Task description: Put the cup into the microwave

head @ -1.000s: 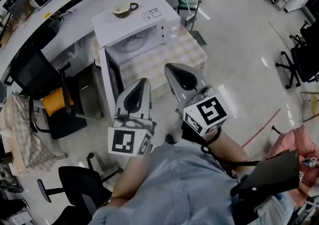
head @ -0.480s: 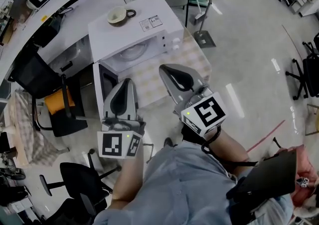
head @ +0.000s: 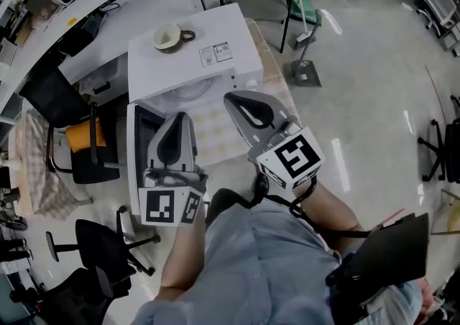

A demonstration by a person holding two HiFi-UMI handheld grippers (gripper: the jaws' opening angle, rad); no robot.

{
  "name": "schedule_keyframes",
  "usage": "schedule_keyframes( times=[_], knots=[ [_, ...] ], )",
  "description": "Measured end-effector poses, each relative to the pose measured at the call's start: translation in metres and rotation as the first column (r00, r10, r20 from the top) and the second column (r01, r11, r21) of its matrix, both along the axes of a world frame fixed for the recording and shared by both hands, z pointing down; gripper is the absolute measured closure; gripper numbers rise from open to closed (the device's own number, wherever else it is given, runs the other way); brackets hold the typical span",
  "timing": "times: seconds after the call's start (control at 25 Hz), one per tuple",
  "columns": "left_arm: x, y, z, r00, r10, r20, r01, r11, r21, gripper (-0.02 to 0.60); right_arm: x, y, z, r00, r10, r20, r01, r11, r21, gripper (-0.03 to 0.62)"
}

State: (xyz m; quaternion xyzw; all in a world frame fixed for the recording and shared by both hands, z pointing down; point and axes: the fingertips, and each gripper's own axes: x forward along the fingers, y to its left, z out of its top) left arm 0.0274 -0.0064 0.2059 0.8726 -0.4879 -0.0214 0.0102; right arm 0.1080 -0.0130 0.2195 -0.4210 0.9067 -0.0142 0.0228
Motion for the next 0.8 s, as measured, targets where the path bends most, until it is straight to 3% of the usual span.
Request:
schedule_keyframes(
  times=[0.36,0.8],
  knots=[
    [0.004,-0.025,-0.014,0.996,-0.085,-0.023,0.086,0.996,0.04,0.577,0.009,-0.03,-0.011,0.997,-0.071,-0.024,0.072,0.997,0.032,0.592],
    [-0.001,-0.084,-0.002,0.994,-0.098,-0.048,0.099,0.995,0.019,0.577,0.0,-0.085,0.003,0.992,-0.1,-0.075,0.102,0.995,0.024,0.589]
  ],
)
